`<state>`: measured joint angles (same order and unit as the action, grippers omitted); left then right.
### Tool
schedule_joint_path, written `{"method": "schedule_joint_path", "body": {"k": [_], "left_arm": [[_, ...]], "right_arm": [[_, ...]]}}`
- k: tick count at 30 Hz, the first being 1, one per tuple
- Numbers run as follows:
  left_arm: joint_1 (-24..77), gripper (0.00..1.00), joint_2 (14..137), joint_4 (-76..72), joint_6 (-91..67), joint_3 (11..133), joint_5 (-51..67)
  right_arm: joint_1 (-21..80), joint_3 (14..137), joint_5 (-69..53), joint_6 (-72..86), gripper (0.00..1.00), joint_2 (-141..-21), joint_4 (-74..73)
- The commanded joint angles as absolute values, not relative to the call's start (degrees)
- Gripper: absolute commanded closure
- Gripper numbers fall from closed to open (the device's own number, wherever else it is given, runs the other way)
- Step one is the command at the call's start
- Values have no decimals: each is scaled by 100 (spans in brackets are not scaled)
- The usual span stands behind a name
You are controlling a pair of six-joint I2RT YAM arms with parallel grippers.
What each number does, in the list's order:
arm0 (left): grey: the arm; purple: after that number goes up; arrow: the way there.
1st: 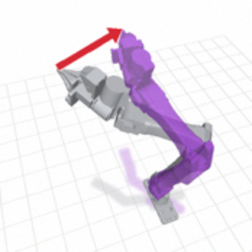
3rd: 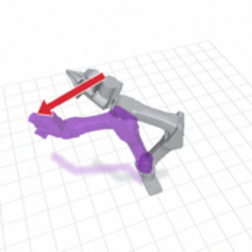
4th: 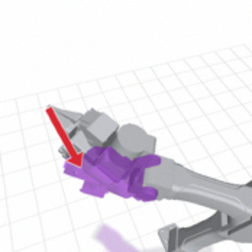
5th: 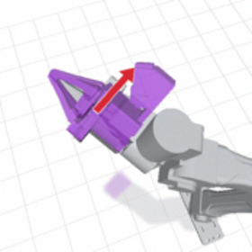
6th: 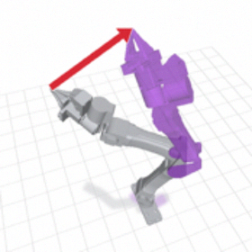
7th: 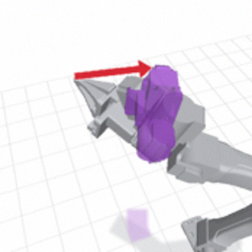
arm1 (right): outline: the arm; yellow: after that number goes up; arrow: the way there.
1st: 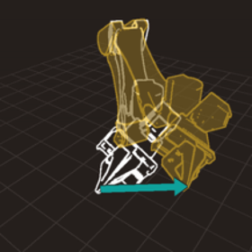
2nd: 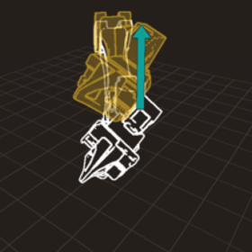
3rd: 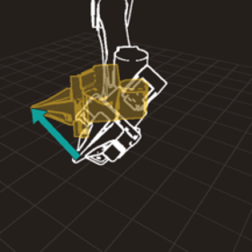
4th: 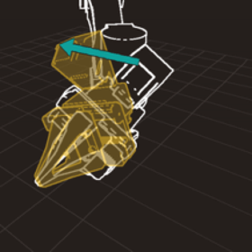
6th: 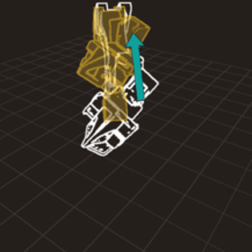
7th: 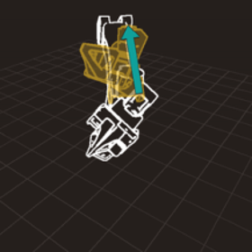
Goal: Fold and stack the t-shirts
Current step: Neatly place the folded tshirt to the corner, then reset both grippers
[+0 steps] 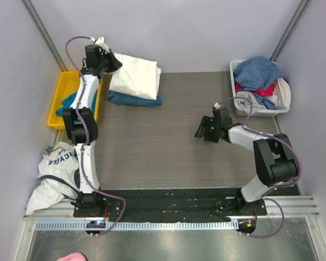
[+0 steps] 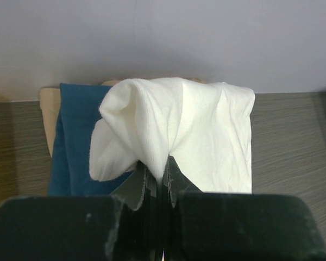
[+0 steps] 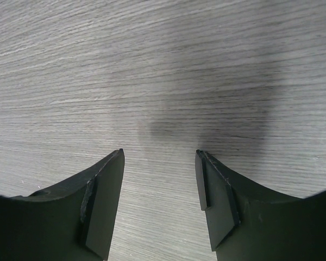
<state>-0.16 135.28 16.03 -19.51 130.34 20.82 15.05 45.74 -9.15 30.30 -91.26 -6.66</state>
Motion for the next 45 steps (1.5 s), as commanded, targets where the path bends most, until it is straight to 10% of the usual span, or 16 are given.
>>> {"method": "schedule_joint_path", "body": {"k": [1,6,7,8,10,27,45], "left_arm": [[-184,100,13535,1072,-1978,13078,2127],[-193,89,13509,993,-1916,12798,2145],[-193,74,13491,906,-1916,12727,2118],[-202,31,13474,870,-1916,12587,2040],[-193,1,13491,870,-1907,12542,1882],[165,0,11885,1397,-1372,11603,-320],[1730,0,5542,1563,-2566,5372,-1862]], "right_arm": [[1520,4702,-914,3067,37,-9272,-633],[1520,4693,-932,3067,37,-9272,-633],[1512,4685,-932,3059,37,-9264,-624],[1512,4676,-932,3059,37,-9264,-650],[1512,4667,-958,3059,37,-9255,-650],[1520,4772,-809,2901,37,-8675,-878],[1907,4650,281,2619,19,-6339,-1625]]}}
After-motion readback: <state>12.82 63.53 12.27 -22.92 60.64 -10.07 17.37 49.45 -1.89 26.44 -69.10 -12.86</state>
